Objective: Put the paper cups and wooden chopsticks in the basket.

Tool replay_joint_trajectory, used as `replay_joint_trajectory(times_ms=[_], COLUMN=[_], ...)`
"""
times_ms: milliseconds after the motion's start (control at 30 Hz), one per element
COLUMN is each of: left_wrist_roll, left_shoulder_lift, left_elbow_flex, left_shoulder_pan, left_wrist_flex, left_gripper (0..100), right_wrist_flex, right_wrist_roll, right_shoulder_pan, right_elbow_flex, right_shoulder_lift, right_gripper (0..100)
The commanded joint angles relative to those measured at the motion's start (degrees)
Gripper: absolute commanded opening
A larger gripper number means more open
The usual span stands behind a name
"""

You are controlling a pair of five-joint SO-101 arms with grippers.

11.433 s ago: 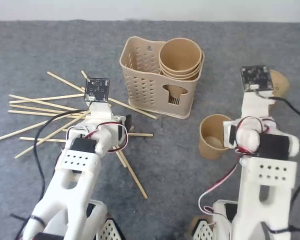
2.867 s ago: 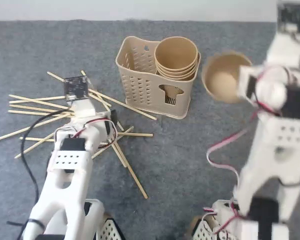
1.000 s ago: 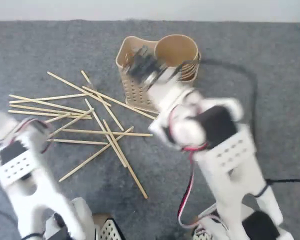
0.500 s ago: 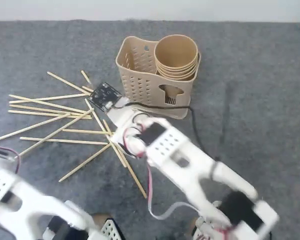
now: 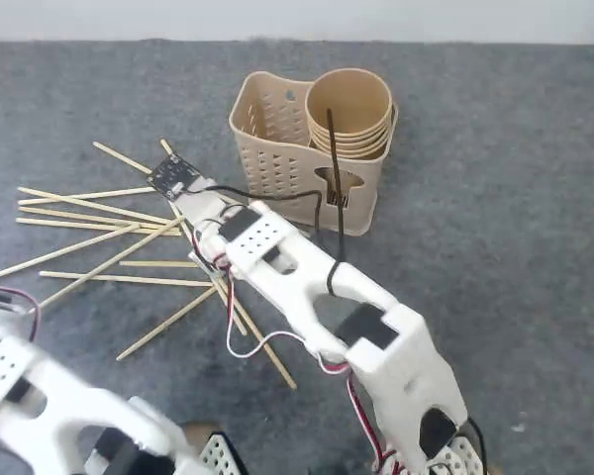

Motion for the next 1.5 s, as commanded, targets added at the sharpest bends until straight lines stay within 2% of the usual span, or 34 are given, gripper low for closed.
replay_joint_trajectory(times_ms=[0,300,467,600,900,1133,1367,1467], left_wrist_roll=[0.62,1.85,3.69,3.69,3.69,3.60,3.60,3.60], left_shoulder_lift=[0.00,0.00,0.00,0.00,0.00,0.00,0.00,0.00], left_elbow_flex=[-1.01,-1.10,-0.92,-0.84,-0.75,-0.13,-0.13,-0.13], left_shoulder_pan=[0.26,-1.58,-1.93,-1.93,-1.85,-1.76,-1.76,-1.23], left_wrist_flex=[-1.41,-3.16,-3.69,-3.69,-3.60,-3.69,-3.60,-3.60], left_gripper=[20,20,20,20,20,20,20,20], right_wrist_flex=[5.76,14.81,8.92,4.88,4.18,4.62,5.85,5.85], right_wrist_roll=[0.70,-3.87,-2.64,0.00,0.35,0.35,0.09,0.09], right_shoulder_pan=[-0.66,-3.82,-6.11,-5.14,-2.77,-2.77,-2.68,-2.68], right_elbow_flex=[-7.21,-8.09,-4.84,-4.57,-4.57,-4.22,-4.13,-4.57], right_shoulder_lift=[-1.19,-8.40,-5.41,-2.42,-0.84,-0.75,-0.66,0.31], right_gripper=[15.9,15.9,15.9,15.6,15.3,0.6,14.1,14.3])
